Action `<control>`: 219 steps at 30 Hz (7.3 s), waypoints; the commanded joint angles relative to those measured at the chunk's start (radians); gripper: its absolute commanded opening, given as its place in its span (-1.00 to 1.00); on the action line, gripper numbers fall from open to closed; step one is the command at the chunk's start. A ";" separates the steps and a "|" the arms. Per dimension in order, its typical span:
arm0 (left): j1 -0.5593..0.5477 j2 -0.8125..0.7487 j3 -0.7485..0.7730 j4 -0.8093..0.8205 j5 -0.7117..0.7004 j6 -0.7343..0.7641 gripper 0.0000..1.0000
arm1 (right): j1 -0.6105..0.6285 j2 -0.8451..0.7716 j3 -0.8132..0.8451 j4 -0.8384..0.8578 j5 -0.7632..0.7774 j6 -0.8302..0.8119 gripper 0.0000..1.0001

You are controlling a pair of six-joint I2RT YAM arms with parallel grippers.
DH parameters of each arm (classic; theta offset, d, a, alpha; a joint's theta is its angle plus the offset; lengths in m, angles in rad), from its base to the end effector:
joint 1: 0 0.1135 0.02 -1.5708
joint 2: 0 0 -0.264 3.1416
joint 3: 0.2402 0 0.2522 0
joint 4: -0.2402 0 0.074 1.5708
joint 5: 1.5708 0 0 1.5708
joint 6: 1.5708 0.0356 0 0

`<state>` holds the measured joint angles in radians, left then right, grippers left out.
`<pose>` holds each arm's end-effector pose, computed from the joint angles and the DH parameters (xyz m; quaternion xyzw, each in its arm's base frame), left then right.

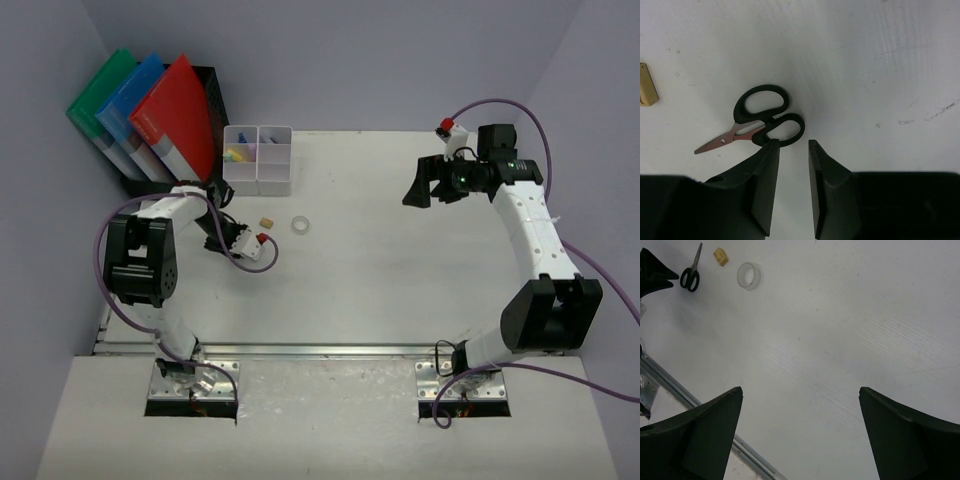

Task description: Organize the desk

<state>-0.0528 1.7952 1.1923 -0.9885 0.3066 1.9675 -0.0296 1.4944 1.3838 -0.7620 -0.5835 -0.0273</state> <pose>0.3113 -0.0272 0.1735 0.8361 0.5268 -0.0962 0.1190 0.3170 0.0102 0.3299 -0.0973 0.9001 0.2608 0.3352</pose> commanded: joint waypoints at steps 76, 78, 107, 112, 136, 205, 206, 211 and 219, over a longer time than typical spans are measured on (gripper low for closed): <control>0.016 0.250 0.213 1.881 0.532 -2.576 -1.00 | -0.003 0.011 0.045 0.020 0.014 -0.023 0.97; 0.016 0.257 0.206 1.881 0.511 -2.575 -1.00 | -0.004 0.012 0.044 0.020 0.014 -0.023 0.97; -0.007 0.305 0.176 1.790 0.146 -2.623 -0.10 | -0.003 0.026 0.057 0.000 0.024 -0.029 0.97; -0.008 0.208 0.158 1.698 0.177 -2.528 -0.06 | -0.004 0.021 0.049 0.004 0.016 -0.028 0.97; -0.330 0.245 0.407 0.352 -0.088 -1.574 0.75 | -0.003 0.034 0.056 0.008 -0.008 -0.008 0.97; -0.452 0.427 0.753 0.149 -0.200 -1.599 0.23 | -0.003 -0.028 -0.009 0.016 -0.006 -0.025 0.97; -0.451 0.422 0.754 0.149 -0.200 -1.603 0.27 | -0.003 -0.027 -0.009 0.016 -0.006 -0.025 0.97; -0.451 0.424 0.788 0.138 -0.188 -1.632 0.35 | -0.003 -0.020 0.001 0.018 -0.009 -0.021 0.97; -0.451 0.494 0.869 0.078 -0.152 -1.685 0.24 | -0.003 -0.015 0.005 0.015 -0.009 -0.022 0.97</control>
<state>-0.4965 2.2755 2.0046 -0.8938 0.1219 0.3267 -0.0296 1.4975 1.3751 -0.7715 -0.5777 -0.0452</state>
